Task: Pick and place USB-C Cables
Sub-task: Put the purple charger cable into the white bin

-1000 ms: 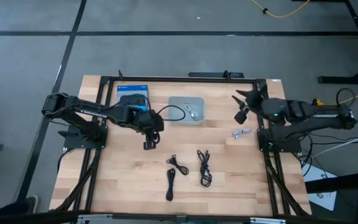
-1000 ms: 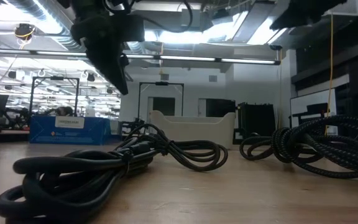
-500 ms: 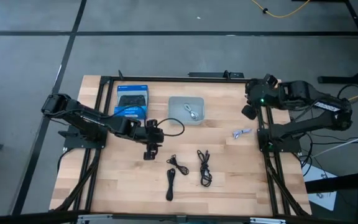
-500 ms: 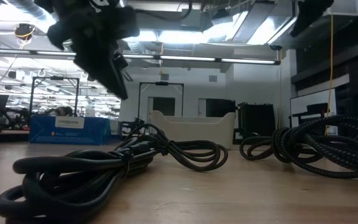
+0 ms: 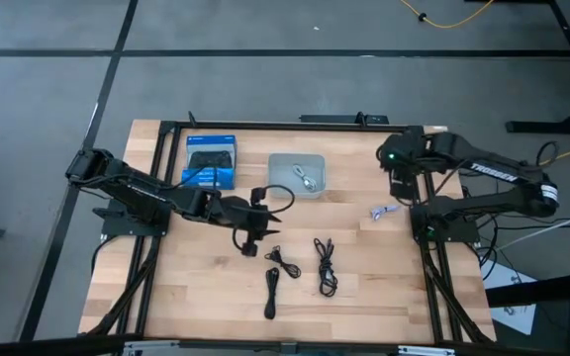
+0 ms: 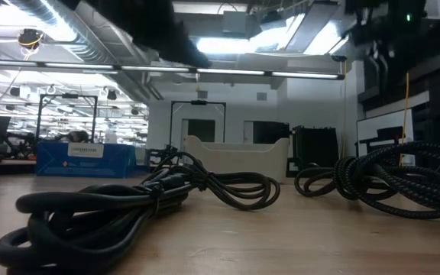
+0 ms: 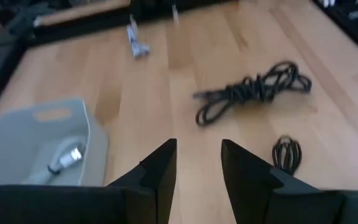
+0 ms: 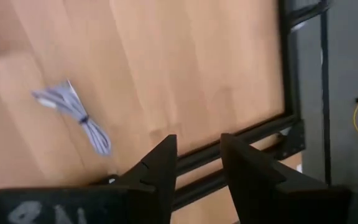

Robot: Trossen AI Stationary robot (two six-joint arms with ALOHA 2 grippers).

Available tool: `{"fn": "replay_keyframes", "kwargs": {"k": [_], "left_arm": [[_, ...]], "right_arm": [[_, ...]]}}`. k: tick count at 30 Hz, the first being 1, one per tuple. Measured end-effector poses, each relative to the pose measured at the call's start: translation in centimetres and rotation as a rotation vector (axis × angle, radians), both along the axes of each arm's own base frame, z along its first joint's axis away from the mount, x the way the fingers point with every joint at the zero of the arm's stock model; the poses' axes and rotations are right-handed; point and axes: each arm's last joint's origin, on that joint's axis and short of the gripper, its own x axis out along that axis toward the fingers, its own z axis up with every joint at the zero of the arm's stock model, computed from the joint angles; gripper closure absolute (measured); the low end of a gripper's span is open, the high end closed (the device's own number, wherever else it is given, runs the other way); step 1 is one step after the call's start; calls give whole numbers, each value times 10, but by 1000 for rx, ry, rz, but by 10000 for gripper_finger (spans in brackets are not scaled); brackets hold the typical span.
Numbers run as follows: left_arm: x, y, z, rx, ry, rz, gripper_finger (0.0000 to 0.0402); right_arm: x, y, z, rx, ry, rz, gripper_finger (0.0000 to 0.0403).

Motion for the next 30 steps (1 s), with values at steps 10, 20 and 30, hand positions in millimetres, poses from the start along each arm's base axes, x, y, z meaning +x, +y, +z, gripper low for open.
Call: {"fn": "replay_keyframes", "kwargs": {"k": [10, 20, 30], "left_arm": [[1, 0, 2, -7, -19, 2, 282], [1, 0, 2, -14, -19, 5, 282], [1, 0, 2, -25, -25, 10, 282]], "right_arm": [[-7, 4, -76, 221, 83, 83, 274], [-10, 6, -99, 237, 90, 88, 274], [3, 0, -106, 264, 140, 53, 274]]}}
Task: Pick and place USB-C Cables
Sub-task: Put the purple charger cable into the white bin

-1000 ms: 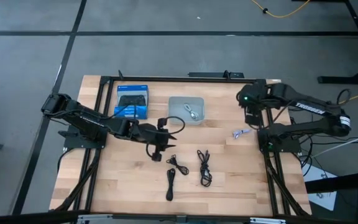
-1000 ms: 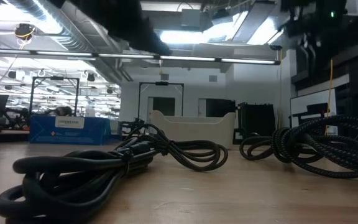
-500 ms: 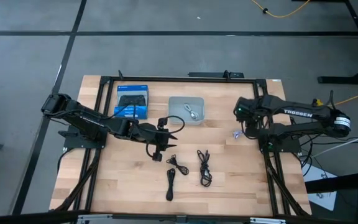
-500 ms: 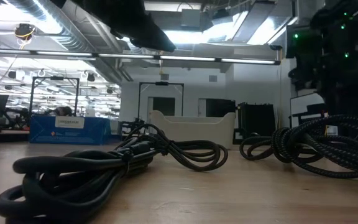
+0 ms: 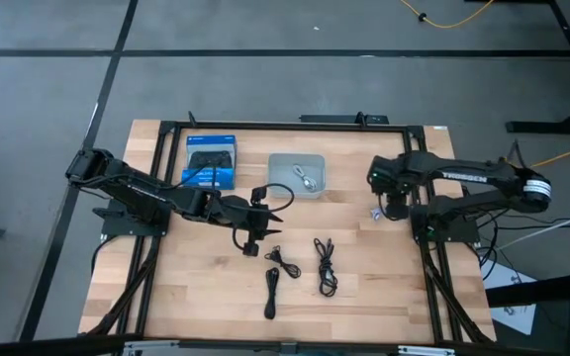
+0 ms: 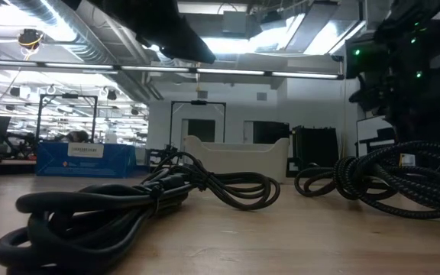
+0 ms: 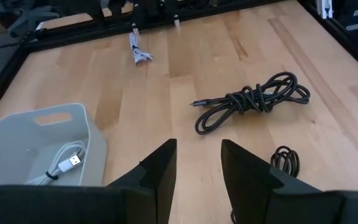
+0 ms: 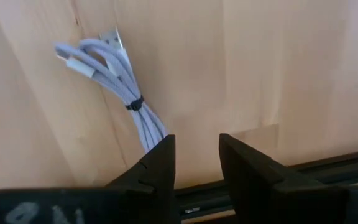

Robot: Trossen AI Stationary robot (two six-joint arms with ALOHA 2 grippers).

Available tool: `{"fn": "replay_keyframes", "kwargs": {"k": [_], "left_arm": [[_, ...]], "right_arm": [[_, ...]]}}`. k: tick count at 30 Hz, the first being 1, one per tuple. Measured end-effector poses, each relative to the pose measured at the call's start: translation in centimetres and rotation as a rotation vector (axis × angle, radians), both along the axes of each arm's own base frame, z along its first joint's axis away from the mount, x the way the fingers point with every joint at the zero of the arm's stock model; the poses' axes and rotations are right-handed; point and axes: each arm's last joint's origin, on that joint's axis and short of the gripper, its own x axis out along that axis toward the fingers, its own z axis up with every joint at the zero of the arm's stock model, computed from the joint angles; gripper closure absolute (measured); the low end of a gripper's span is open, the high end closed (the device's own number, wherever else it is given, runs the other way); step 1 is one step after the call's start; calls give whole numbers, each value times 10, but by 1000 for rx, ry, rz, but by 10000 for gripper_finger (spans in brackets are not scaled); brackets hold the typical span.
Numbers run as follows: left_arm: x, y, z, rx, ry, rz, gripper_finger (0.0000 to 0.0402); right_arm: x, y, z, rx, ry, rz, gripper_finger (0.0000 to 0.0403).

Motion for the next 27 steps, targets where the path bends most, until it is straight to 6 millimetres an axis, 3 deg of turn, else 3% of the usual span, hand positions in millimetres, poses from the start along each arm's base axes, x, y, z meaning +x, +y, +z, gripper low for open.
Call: {"fn": "replay_keyframes", "kwargs": {"k": [10, 27], "left_arm": [[0, 0, 0, -14, 0, 7, 282], [0, 0, -1, -12, 8, 10, 282]], "right_arm": [[15, -4, -34, 142, 204, 18, 274], [27, 18, -48, 224, 279, 157, 274]]}}
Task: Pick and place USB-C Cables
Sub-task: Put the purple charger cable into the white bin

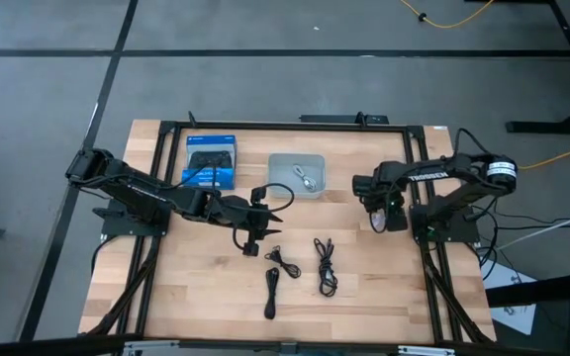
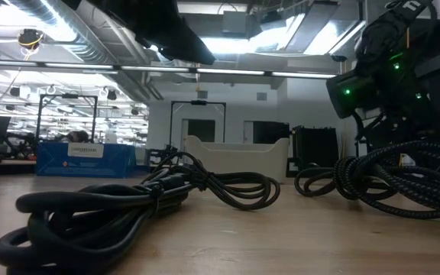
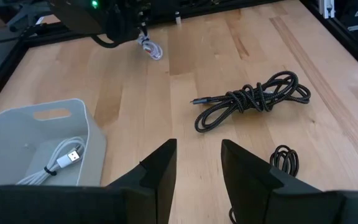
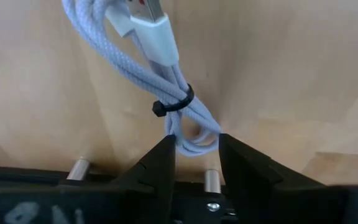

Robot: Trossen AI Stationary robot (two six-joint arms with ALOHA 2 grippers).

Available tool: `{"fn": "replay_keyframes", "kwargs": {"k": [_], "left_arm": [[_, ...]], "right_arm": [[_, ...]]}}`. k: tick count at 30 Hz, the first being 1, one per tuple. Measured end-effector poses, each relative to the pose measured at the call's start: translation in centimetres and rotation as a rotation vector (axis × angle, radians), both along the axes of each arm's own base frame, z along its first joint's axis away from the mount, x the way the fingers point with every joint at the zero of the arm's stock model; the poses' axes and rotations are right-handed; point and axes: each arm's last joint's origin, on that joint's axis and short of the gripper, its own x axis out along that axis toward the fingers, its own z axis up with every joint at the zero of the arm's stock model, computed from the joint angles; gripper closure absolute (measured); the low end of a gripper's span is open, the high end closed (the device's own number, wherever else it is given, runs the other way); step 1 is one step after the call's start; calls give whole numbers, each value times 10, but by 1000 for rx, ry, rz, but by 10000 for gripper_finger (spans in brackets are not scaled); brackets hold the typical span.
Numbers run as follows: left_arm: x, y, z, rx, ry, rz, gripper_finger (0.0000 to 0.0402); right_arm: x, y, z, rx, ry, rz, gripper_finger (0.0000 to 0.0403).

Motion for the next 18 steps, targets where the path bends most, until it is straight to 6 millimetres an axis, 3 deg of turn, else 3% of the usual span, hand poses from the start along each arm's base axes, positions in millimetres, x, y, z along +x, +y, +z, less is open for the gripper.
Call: {"fn": "replay_keyframes", "kwargs": {"k": [6, 14, 18], "left_arm": [[0, 0, 0, 0, 1, 0, 282], [0, 0, 0, 0, 1, 1, 282], [0, 0, 0, 0, 1, 1, 282]], "right_arm": [[6, 6, -5, 6, 25, 43, 274], [38, 13, -8, 37, -45, 47, 274], [52, 14, -14, 0, -92, -48, 274]]}}
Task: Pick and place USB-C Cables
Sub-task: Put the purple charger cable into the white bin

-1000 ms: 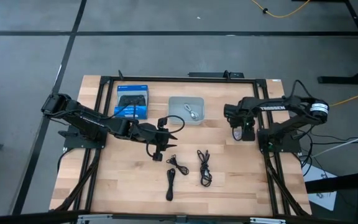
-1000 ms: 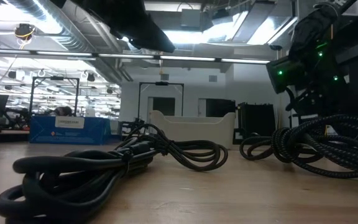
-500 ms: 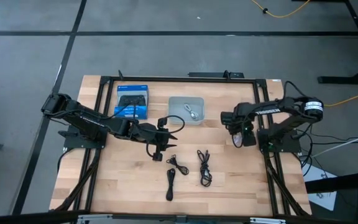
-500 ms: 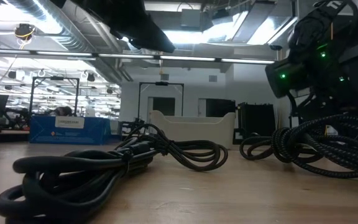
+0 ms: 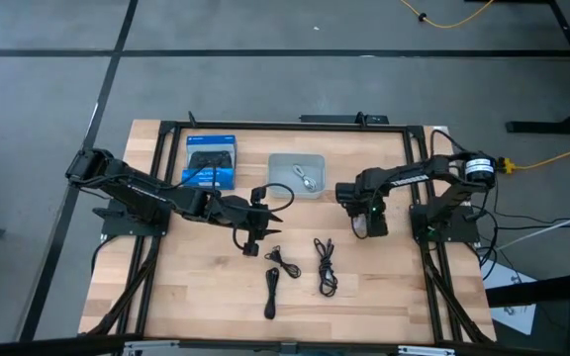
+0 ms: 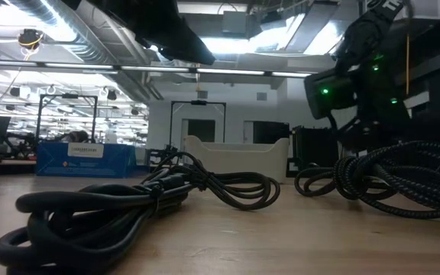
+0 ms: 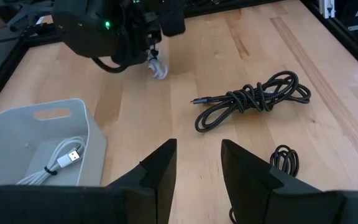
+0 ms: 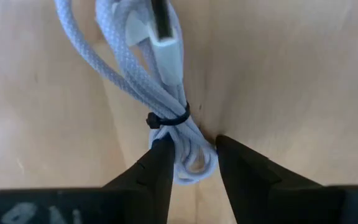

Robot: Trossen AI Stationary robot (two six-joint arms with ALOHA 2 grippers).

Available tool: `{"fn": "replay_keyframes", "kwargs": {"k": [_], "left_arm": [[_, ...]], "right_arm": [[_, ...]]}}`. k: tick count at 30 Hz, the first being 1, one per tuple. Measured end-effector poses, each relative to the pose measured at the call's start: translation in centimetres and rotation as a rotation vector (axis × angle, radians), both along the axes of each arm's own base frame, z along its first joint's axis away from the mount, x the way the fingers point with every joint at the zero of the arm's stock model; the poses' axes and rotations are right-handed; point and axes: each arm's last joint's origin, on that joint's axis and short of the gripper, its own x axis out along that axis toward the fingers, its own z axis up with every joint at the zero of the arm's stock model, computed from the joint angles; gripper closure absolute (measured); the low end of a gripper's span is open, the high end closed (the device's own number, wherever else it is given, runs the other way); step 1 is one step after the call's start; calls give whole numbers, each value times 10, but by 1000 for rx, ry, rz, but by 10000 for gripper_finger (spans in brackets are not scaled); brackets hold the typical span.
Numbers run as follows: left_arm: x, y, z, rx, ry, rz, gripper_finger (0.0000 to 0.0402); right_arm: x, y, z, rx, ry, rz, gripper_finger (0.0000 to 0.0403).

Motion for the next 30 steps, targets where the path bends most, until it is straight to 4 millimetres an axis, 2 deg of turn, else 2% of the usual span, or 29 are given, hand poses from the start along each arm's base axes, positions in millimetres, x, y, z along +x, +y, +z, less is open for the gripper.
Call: {"fn": "replay_keyframes", "kwargs": {"k": [7, 10, 14, 18, 22, 26, 30], "left_arm": [[0, 0, 0, 0, 3, 0, 282], [0, 0, 0, 0, 3, 0, 282], [0, 0, 0, -14, 3, 8, 282], [-1, 0, -1, -10, 9, 21, 282], [-1, 1, -3, -7, 29, 28, 282], [-1, 1, -3, -7, 29, 28, 282], [-1, 1, -2, -8, 25, 29, 282]], "right_arm": [[14, -1, -1, -42, -24, -102, 279], [18, -1, 1, -47, -51, -103, 308], [23, -2, 4, -46, -69, -104, 378], [28, -3, 10, -51, -65, -105, 388], [31, -2, 30, -99, -33, -80, 395], [38, -1, 63, -171, -35, -71, 395], [51, -4, 99, -297, -155, -56, 395]]}}
